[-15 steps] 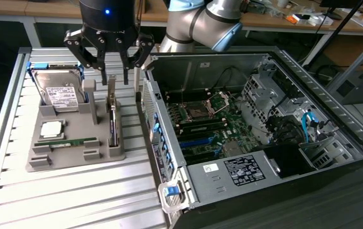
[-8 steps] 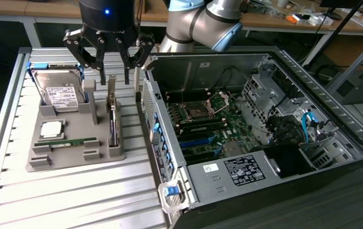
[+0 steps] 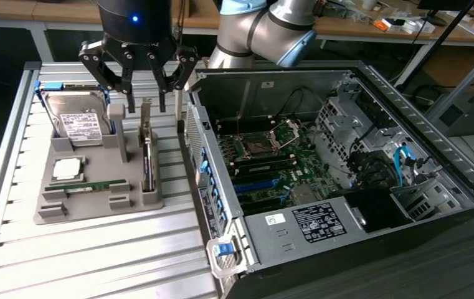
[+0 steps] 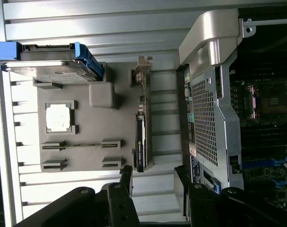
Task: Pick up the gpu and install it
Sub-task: 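Pick up the gpu and move the gpu toward the slot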
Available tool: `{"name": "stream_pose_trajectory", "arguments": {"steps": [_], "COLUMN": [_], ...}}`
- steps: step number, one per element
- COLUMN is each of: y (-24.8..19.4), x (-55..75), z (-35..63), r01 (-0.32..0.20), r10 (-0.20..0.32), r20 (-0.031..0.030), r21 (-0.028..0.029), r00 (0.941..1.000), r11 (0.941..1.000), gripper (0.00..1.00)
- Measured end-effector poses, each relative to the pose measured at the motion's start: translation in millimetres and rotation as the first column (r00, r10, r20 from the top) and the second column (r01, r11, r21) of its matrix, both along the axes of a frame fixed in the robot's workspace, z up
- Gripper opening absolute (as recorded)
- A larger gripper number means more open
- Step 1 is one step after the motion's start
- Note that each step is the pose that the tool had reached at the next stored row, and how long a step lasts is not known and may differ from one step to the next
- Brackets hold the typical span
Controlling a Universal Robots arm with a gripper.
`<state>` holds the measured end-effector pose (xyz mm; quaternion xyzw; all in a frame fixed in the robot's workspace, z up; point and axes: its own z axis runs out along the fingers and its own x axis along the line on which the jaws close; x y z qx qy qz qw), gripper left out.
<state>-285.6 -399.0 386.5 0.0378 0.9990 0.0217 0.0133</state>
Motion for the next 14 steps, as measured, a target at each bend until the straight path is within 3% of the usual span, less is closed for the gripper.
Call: {"name": "stream_pose_trajectory", "arguments": {"steps": [14], "y": [0.0], "x": [-3.2], "z": [-8.1], "r01": [0.000], "r10": [0.000], "r20": [-0.0001], "r21": [0.0000], "r00": [1.0000], "r11": [1.0000], "gripper": [0.48]}}
